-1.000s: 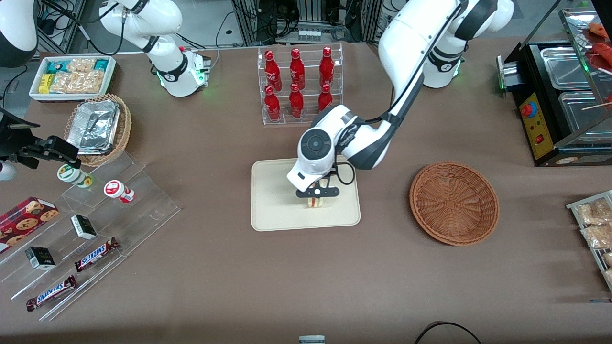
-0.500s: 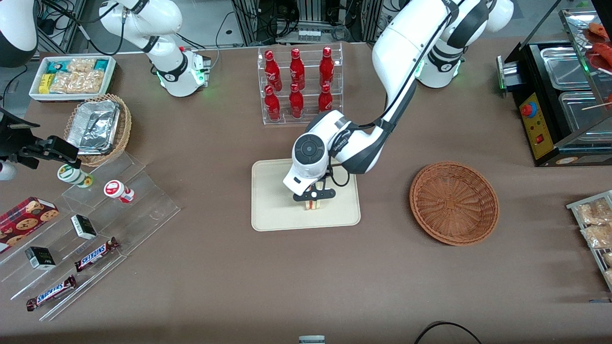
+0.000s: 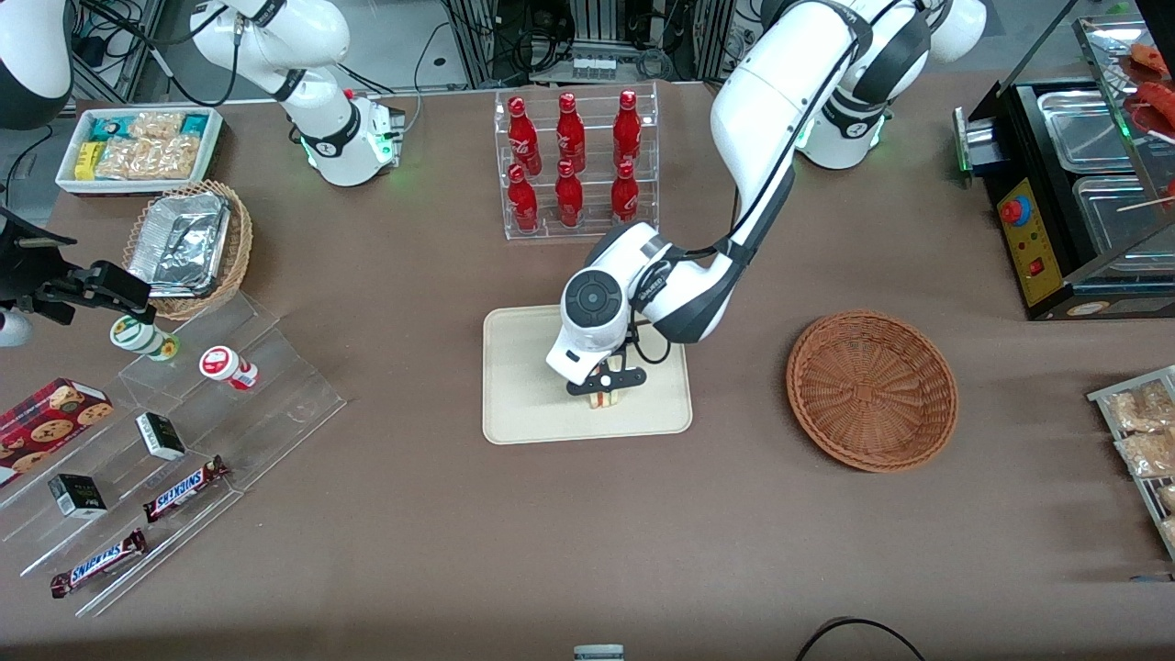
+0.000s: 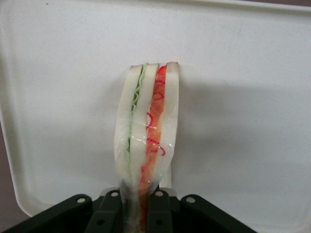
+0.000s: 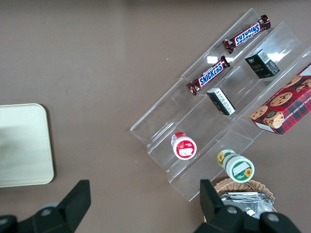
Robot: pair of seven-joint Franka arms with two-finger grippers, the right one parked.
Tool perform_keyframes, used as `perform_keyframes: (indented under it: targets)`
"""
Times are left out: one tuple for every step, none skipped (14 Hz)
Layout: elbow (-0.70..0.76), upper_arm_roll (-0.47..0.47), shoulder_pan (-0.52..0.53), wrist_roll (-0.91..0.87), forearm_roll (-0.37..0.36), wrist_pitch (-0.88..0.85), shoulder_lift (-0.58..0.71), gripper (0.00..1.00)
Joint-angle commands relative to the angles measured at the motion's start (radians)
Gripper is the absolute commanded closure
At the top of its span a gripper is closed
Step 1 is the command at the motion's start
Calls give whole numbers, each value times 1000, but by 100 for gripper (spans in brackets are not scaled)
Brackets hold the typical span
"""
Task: Place sandwich from basket to tray
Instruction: 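Lower the sandwich onto the tray and open the left gripper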
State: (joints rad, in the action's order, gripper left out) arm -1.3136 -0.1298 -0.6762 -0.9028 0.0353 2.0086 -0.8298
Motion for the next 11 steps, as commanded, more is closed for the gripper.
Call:
perform_keyframes:
  targets:
    - [45,6,-8,-16,-3,-21,-19,0]
    - [45,6,-8,-13,-3,-24,-17,0]
    - [45,6,-6,-11,-3,-30,-9,0]
    - [45,6,-3,-10,-2,-40,-2,0]
    - [59,6,1,-8,0,-72,12,0]
    - [91,6,6,-7,5,-115,18,0]
    - [123,4,15,2,6,-166,23,0]
    - [152,4,18,19,8,-207,32,0]
    - [171,1,26,34,9,-244,40,0]
    - [180,-2,38,41,11,-272,61,0]
    - [180,-1,43,42,12,-295,90,0]
